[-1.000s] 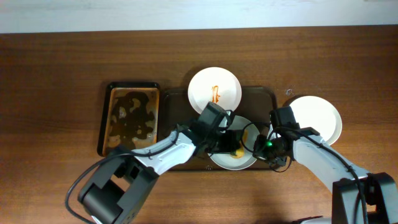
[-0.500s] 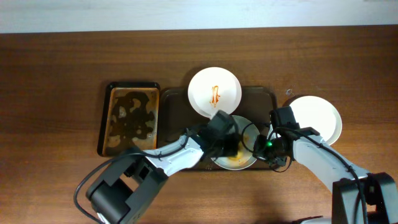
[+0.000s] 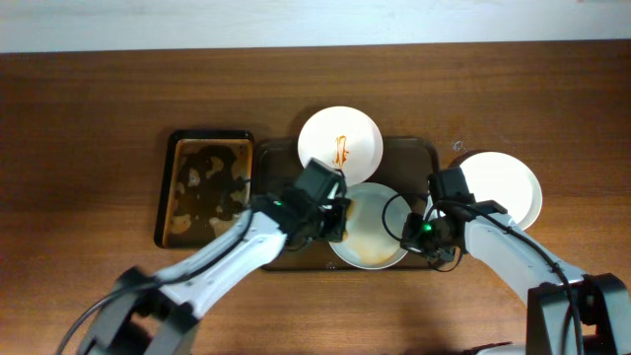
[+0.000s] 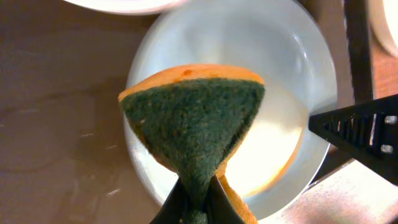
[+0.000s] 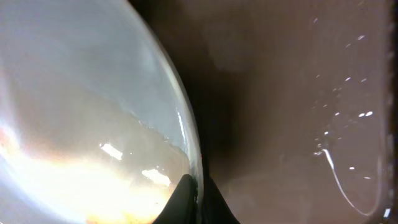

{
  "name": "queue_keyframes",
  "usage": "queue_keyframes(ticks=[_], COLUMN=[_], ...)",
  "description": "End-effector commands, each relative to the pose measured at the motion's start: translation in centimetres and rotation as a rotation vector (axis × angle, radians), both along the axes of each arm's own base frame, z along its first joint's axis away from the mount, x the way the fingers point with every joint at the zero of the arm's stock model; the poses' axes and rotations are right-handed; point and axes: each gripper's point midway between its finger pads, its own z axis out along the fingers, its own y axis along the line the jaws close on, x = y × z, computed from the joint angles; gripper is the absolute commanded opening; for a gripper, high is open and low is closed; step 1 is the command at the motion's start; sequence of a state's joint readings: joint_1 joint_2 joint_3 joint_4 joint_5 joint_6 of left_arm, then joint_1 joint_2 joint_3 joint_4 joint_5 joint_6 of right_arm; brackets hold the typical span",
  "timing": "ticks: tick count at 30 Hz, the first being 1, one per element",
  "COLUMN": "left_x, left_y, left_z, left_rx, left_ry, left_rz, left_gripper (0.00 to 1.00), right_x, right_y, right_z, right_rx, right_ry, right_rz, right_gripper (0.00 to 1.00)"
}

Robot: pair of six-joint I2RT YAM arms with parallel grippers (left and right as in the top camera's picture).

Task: Clean dirty plates on tray and stack at the side
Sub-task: 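Scrub the front plate with the sponge in the left gripper, then carry the front plate with the right gripper onto the side plate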

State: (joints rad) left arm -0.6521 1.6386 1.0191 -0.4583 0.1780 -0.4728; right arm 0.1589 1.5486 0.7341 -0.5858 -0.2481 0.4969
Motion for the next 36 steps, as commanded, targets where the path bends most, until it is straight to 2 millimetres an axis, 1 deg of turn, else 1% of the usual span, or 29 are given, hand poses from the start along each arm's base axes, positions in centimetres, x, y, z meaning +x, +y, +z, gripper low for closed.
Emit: queue_keyframes(ticks=[1,3,4,5,7,9,11,12,13,15,16,18,19,22,25,26,29,36], left_x=[2.5,3.9,4.6,4.9,5.9,6.7,7.0,7.1,7.2,7.4,7.4,7.4,7.3,7.2,7.2,7.3,7.3,7.3], left_y=[4.1,7.2,8.7,9.6,12.5,15.4,17.3,18.3,19.4,20.7,22.0,22.7,23.0,23.6,23.6,23.6,23.6,23.6], left_z=[2.0,2.1,2.1,2.1,1.9,1.8,1.7,1.6,1.4,1.1,0.6,-0.1,-0.5,-1.5,-1.5,-1.5,-1.5,-1.5], left_rx=[0.037,0.047,0.044,0.045,0.068,0.073,0.08,0.084,0.092,0.107,0.123,0.147,0.163,0.183,0.184,0.184,0.183,0.183], left_ry=[-0.073,-0.063,-0.059,-0.059,-0.06,-0.051,-0.041,-0.035,-0.032,-0.03,-0.018,-0.015,-0.014,0.003,0.005,0.003,0.001,0.001], left_rz=[0.1,0.174,0.184,0.187,0.233,0.311,0.364,0.389,0.406,0.415,0.42,0.39,0.361,0.345,0.345,0.345,0.345,0.345], left_gripper=[0.0,0.0,0.0,0.0,0.0,0.0,0.0,0.0,0.0,0.0,0.0,0.0,0.0,0.0,0.0,0.0,0.0,0.0], right_x=[0.2,1.3,1.9,2.3,3.0,3.8,4.2,4.3,4.4,4.4,4.4,4.3,4.4,4.7,4.8,4.7,4.6,4.9], right_y=[-1.3,-2.4,-2.7,-3.0,-4.4,-5.0,-6.1,-7.2,-7.8,-8.5,-9.0,-9.3,-8.9,-6.6,-4.8,-3.9,-3.0,-2.8], right_z=[0.3,2.1,3.2,4.1,6.3,8.9,11.1,12.7,13.7,15.2,16.4,17.4,17.9,19.6,21.6,22.6,24.8,24.7], right_rx=[-0.1,-0.165,-0.185,-0.21,-0.296,-0.332,-0.396,-0.459,-0.499,-0.568,-0.645,-0.745,-0.794,-0.913,-1.045,-1.106,-1.217,-1.21], right_ry=[0.003,-0.032,-0.058,-0.075,-0.1,-0.142,-0.172,-0.195,-0.208,-0.227,-0.244,-0.27,-0.294,-0.398,-0.503,-0.551,-0.644,-0.652], right_rz=[0.015,0.003,0.016,0.016,0.001,0.012,-0.007,-0.025,-0.033,-0.037,-0.03,-0.032,-0.008,0.063,0.142,0.186,0.197,0.191], right_gripper=[0.04,0.04,0.04,0.04,0.04,0.04,0.04,0.04,0.04,0.04,0.04,0.04,0.04,0.04,0.04,0.04,0.04,0.04])
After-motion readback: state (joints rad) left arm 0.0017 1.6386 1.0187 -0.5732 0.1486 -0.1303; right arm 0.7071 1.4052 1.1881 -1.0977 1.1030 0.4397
